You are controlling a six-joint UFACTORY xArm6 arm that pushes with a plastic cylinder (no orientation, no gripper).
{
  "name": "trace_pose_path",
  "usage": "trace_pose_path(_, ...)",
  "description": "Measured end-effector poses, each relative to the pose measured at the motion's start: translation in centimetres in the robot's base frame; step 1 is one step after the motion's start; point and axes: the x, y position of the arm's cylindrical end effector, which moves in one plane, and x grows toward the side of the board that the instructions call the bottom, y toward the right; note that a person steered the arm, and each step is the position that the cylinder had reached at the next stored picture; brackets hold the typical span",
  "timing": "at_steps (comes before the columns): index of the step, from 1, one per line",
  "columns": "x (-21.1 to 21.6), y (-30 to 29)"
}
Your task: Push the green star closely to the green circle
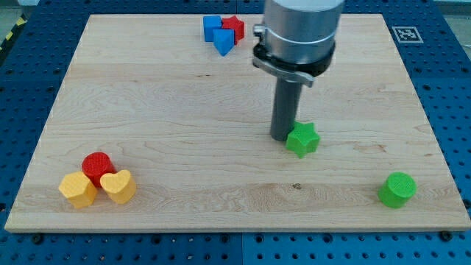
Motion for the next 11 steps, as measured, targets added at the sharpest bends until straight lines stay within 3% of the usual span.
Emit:
trace_pose_path(4,5.5,7.9)
trace_pose_path(7,1.3,-5.6)
trace_pose_path(9,0.9,-7.5)
trace_pose_path(11,0.0,-25.5)
